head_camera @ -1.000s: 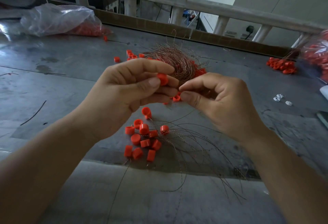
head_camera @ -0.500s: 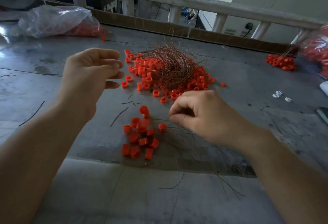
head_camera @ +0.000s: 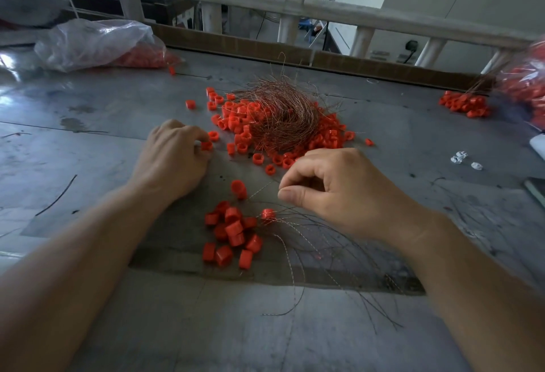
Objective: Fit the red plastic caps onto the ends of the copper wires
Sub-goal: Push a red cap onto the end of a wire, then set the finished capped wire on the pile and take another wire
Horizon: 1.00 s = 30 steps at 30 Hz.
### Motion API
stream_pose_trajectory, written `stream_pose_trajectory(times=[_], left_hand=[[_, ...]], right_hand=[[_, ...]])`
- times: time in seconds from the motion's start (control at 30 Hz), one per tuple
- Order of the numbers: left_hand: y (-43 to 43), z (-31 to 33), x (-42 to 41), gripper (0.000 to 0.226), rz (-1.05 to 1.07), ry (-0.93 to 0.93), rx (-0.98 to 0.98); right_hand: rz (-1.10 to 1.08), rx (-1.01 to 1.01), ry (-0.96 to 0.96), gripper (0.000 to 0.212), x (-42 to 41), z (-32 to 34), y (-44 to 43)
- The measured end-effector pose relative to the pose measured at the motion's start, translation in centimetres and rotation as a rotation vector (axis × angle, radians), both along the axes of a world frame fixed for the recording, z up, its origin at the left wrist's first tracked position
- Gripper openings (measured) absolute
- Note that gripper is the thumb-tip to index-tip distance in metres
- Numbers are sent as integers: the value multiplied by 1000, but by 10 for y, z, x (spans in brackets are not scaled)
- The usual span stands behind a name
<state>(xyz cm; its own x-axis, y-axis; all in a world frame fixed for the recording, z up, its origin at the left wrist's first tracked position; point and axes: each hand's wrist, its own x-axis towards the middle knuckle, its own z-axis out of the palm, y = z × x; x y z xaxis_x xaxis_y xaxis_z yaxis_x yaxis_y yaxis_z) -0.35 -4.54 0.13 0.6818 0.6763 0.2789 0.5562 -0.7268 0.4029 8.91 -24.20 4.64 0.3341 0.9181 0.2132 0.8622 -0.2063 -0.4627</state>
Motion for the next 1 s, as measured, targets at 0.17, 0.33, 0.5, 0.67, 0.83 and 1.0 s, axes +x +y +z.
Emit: stream_pose_trajectory(times=[0.17, 0.33, 0.5, 0.67, 0.83, 1.0], left_hand=[[-1, -1, 0, 14, -41, -38, -4], [-23, 12, -6, 26, -248, -311, -184], [-43, 16, -8, 25, -469, -322, -308], [-50, 11, -6, 35, -524, -279, -269], [-51, 12, -7, 38, -558, -278, -227], [-50, 12, -8, 38, -560, -279, -228]], right_hand=[[-33, 50, -12, 11, 1, 1, 0], [-146, 123, -32, 11, 10, 1, 0], [-284, 197, -81, 13, 26, -6, 4], [-227, 121, -95, 32, 34, -14, 15], [-96, -16, -102, 42, 31, -23, 26], [-108, 63, -61, 44, 31, -25, 24]])
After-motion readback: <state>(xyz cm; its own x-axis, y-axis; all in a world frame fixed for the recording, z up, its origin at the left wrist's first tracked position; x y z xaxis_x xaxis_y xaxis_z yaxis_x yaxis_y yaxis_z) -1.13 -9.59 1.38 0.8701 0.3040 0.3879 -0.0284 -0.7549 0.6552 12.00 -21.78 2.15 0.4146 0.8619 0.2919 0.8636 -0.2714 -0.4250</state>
